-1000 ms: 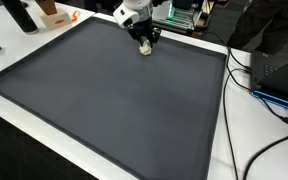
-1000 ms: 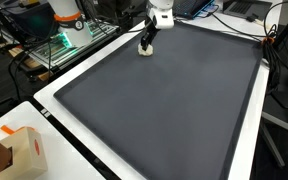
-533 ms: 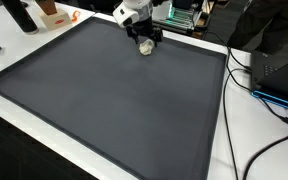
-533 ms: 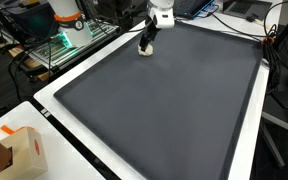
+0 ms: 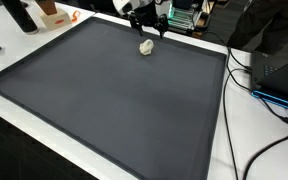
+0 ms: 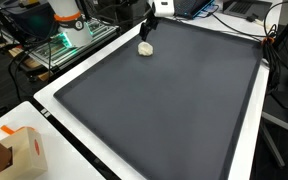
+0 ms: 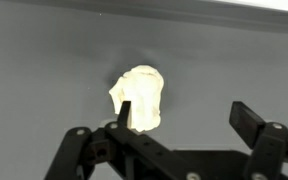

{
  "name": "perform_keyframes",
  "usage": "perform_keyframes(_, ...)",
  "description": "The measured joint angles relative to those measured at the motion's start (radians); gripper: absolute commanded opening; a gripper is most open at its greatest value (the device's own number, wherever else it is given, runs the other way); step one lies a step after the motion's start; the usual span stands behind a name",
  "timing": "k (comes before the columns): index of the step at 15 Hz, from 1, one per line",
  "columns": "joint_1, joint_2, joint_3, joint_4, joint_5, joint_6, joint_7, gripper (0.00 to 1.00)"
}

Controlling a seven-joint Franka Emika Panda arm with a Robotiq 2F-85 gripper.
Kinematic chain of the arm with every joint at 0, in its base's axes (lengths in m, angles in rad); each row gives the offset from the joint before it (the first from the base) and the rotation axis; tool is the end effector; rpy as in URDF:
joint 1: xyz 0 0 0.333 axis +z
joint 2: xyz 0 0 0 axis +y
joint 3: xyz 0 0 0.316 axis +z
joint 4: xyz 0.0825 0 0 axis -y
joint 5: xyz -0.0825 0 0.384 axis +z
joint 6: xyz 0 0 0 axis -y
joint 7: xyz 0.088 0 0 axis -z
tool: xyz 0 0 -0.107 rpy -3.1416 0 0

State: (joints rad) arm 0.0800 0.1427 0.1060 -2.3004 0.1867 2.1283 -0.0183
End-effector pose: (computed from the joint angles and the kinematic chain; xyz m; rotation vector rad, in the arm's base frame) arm 0.4779 0.0988 0.2651 -2.9700 -0.1211 0.4892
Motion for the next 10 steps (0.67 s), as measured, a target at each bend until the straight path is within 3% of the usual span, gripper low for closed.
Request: perform_keyframes(10, -0.073, -0.161, -0.092, -0.044, 0.158, -0.079, 0.088, 1.0)
